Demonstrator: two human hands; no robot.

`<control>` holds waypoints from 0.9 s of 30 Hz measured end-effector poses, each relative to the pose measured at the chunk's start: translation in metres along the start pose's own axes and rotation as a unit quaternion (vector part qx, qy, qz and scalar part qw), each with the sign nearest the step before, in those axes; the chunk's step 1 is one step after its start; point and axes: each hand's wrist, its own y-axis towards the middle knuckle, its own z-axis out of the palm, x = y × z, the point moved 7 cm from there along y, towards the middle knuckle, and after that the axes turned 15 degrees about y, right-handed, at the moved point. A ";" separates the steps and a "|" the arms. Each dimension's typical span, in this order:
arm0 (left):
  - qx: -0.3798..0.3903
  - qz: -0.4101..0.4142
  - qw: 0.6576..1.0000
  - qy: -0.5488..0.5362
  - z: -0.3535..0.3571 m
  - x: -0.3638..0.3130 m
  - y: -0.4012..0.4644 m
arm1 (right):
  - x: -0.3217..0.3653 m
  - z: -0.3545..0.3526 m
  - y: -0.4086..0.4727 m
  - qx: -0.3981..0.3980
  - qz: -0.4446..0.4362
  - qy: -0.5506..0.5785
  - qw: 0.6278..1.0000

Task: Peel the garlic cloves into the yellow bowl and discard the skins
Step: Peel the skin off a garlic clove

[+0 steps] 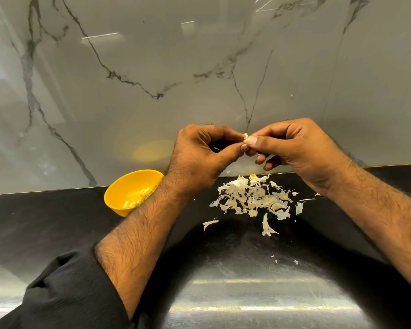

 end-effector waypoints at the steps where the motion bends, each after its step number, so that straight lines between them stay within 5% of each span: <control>1: 0.001 0.001 1.000 0.003 0.000 0.000 0.000 | 0.000 0.000 0.000 -0.002 -0.004 -0.012 1.000; 27: 0.054 -0.018 0.993 -0.099 0.009 -0.002 -0.001 | -0.002 0.003 0.000 0.003 0.028 0.014 1.000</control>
